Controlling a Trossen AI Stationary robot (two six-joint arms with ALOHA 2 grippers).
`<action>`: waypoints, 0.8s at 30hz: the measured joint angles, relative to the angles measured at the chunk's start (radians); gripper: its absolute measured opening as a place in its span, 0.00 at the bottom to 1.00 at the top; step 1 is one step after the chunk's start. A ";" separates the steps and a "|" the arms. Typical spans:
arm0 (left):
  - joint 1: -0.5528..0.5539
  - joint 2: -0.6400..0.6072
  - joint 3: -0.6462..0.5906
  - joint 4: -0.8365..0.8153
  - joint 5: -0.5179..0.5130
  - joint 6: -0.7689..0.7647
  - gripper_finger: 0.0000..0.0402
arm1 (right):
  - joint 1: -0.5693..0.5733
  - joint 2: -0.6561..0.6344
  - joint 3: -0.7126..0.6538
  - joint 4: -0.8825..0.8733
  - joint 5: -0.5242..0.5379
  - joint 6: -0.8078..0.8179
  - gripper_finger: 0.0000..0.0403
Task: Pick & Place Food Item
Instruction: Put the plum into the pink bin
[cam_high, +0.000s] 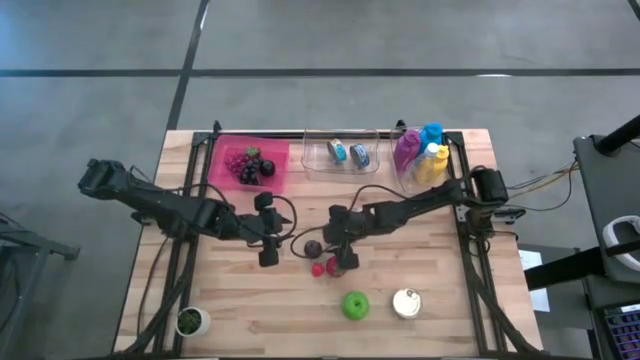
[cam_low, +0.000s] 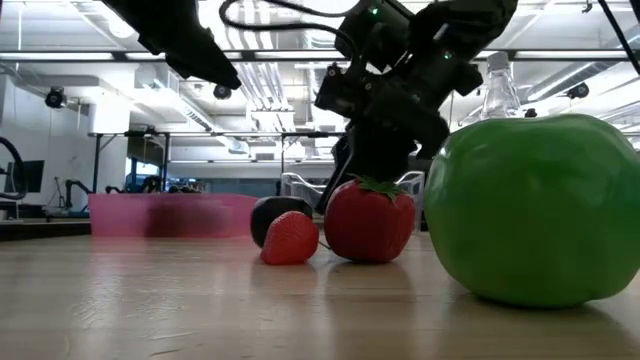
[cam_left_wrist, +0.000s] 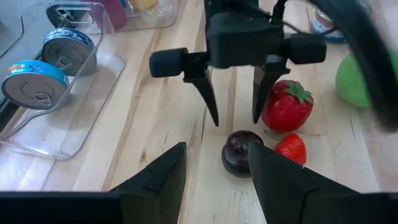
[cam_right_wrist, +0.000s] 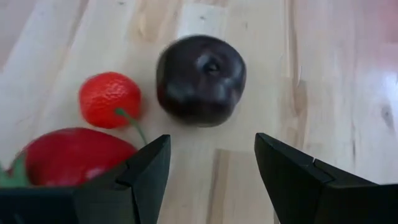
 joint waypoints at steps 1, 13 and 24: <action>0.000 0.000 0.000 0.000 0.000 0.000 0.43 | -0.001 0.005 0.000 0.004 0.001 0.006 0.57; 0.000 0.000 0.000 0.000 0.000 0.001 0.43 | -0.005 0.135 0.126 0.042 -0.004 -0.041 0.57; 0.000 0.000 0.000 -0.014 0.000 -0.013 0.44 | -0.033 0.234 0.259 0.036 -0.003 -0.071 0.57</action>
